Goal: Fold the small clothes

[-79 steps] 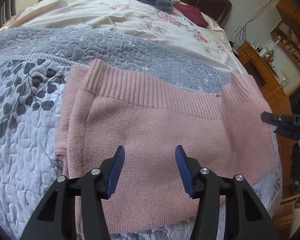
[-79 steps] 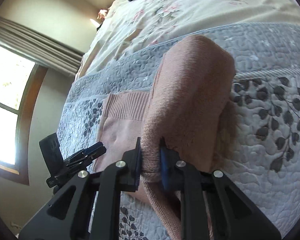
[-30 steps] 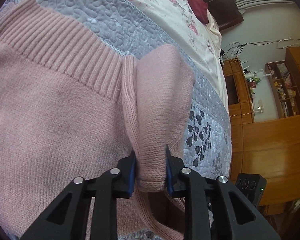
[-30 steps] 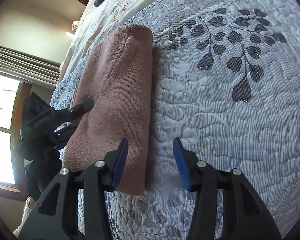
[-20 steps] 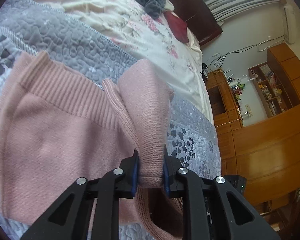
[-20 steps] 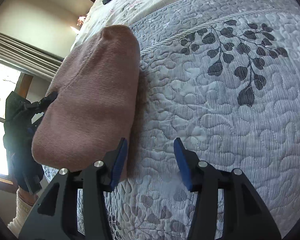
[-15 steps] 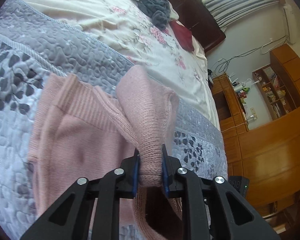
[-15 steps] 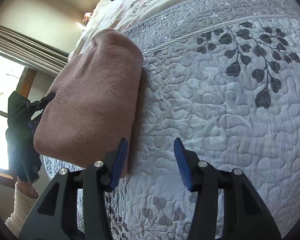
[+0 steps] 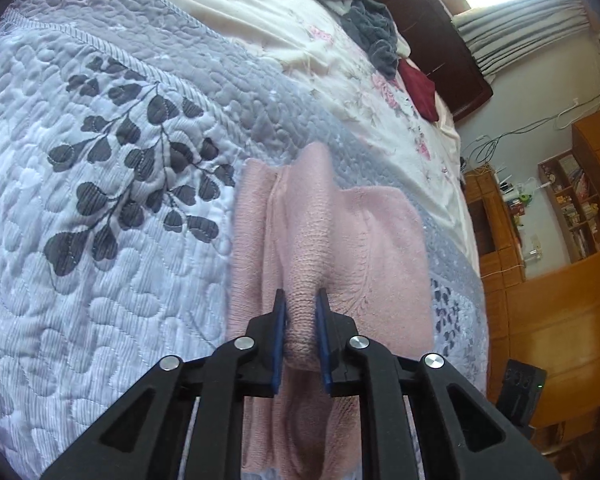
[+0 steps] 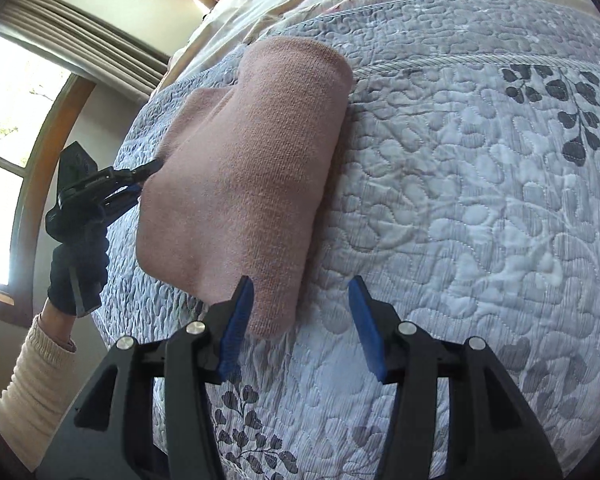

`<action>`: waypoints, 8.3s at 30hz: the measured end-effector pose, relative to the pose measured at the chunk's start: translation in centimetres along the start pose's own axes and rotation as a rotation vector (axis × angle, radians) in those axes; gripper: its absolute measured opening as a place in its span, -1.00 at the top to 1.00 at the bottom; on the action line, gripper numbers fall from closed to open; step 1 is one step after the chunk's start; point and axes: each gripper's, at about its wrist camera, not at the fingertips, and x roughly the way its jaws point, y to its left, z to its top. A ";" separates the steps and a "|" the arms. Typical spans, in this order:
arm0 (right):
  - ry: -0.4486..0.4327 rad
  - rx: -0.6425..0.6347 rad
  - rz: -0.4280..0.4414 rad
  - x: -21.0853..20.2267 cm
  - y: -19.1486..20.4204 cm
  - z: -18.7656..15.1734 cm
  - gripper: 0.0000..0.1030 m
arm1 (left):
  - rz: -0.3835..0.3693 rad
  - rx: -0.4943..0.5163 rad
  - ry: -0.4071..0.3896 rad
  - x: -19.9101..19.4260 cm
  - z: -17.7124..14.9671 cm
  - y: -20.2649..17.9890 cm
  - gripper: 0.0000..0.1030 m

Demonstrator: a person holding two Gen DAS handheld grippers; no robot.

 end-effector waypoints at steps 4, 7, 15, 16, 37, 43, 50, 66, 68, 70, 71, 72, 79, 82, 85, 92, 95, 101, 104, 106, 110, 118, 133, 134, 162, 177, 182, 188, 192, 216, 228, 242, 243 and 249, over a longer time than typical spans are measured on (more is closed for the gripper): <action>0.013 -0.017 -0.005 0.6 1.0 -0.3 -0.02 | -0.007 -0.028 0.026 0.1 -0.8 0.3 0.55; 0.015 -0.020 -0.012 0.6 1.0 -0.6 -0.02 | -0.028 -0.006 0.017 -1.5 -2.5 -0.3 0.42; 0.010 0.013 -0.008 0.4 0.4 -1.8 -0.06 | -0.049 0.053 0.088 -1.8 -8.8 -2.7 -0.06; 0.013 0.017 -0.008 0.5 0.5 -1.9 -0.06 | -0.040 0.052 0.094 -1.2 -9.1 -2.8 -0.06; 0.084 0.102 0.086 4.7 2.0 -1.1 0.13 | -0.043 0.085 0.117 -0.5 -9.0 1.1 0.87; 0.115 0.082 0.004 6.5 1.2 -2.5 0.43 | -0.067 0.070 0.130 0.1 -9.5 1.4 0.81; 0.100 0.053 0.007 5.5 1.8 -2.7 0.34 | -0.064 0.045 0.079 -3.3 -7.7 0.9 0.19; 0.095 0.022 -0.007 5.5 1.8 -2.6 0.23 | -0.008 -0.008 0.021 1.5 1.1 0.1 0.78; 0.097 0.014 -0.010 5.4 1.7 -2.6 0.23 | 0.005 -0.039 0.032 1.9 1.0 1.2 0.79; 0.099 0.008 -0.015 5.4 1.7 -2.6 0.23 | -0.008 -0.077 0.042 2.3 0.9 2.3 0.78; 0.099 0.006 -0.016 5.4 1.7 -2.6 0.23 | -0.014 -0.079 0.044 2.2 0.8 2.4 0.76; 0.099 0.003 -0.019 5.4 1.8 -2.5 0.23 | -0.015 -0.081 0.051 2.1 0.8 2.5 0.73; 0.054 0.014 0.006 4.1 2.0 -1.0 -0.10 | -0.062 -0.089 0.097 0.8 -0.3 3.1 -0.42; 0.022 0.036 0.058 3.4 1.8 0.7 -0.18 | -0.094 -0.125 0.136 1.7 -0.6 3.8 -0.47; 0.000 0.068 0.111 3.5 1.2 2.6 -0.35 | -0.112 -0.117 0.138 2.8 -0.3 3.7 -0.49; 0.032 0.165 0.220 6.5 -1.4 6.7 -0.55 | -0.193 -0.048 0.195 6.0 0.5 2.2 -0.60; 0.056 0.187 0.261 7.8 -2.9 7.6 -0.64 | -0.202 0.018 0.236 7.5 0.5 1.1 -0.65; 0.063 0.262 0.377 10.8 -3.6 8.2 -0.71 | -0.278 0.059 0.258 8.9 0.0 -0.4 -0.51; 0.046 0.257 0.386 10.5 -3.2 8.1 -0.35 | -0.304 0.028 0.239 8.6 -0.5 0.0 -0.12; 0.030 0.250 0.410 9.2 -3.4 7.6 -0.15 | -0.371 -0.006 0.214 8.0 -0.9 0.1 -0.05; 0.003 0.199 0.421 5.8 -2.4 6.6 -0.10 | -0.417 0.019 0.208 6.7 -2.8 -2.5 -0.03; -0.014 0.136 0.396 -4.1 -4.7 0.9 -0.10 | -0.473 0.132 0.218 4.4 -9.7 -9.9 -0.03; -0.019 0.283 0.290 -5.8 -11.8 -11.4 -0.22 | -0.347 0.084 0.280 8.1 -20.9 -9.0 -0.13; -0.032 0.287 0.287 -5.7 -11.7 -11.7 -0.25 | -0.339 0.083 0.273 8.0 -21.0 -9.1 -0.13; 0.018 0.206 0.083 -9.1 -8.4 -22.8 0.38 | 0.186 0.328 0.113 -0.6 -30.0 -11.5 -0.36; -0.033 0.067 -0.311 -11.0 -1.4 -23.4 -0.54 | 0.313 0.368 0.095 -4.4 -32.3 -14.1 -0.38; -0.056 0.045 -0.426 -12.1 -0.3 -25.3 -0.75 | 0.345 0.379 0.059 -6.2 -34.1 -15.1 -0.49; -0.064 0.038 -0.500 -12.4 1.6 -27.1 -0.77 | 0.385 0.370 0.047 -7.8 -35.8 -15.6 -0.54; -0.075 0.047 -0.531 -12.7 2.7 -27.6 -0.77 | 0.400 0.375 0.043 -8.6 -36.9 -16.0 -0.55; -0.192 0.001 -0.640 -18.1 10.4 -28.9 -0.92 | 0.440 0.419 -0.026 -14.2 -38.7 -20.1 -0.60; -0.214 -0.008 -0.666 -19.7 12.2 -29.3 -0.94 | 0.475 0.476 -0.063 -15.8 -39.2 -22.4 -0.61; -0.213 -0.007 -0.659 -19.6 12.0 -29.2 -0.94 | 0.494 0.484 -0.039 -14.9 -39.4 -22.4 -0.61; -0.212 -0.006 -0.657 -19.6 11.9 -29.2 -0.94 | 0.495 0.483 -0.036 -14.8 -39.4 -22.4 -0.61; -0.214 0.009 -0.648 -19.7 11.4 -29.1 -0.94 | 0.495 0.474 -0.025 -14.4 -39.3 -22.2 -0.61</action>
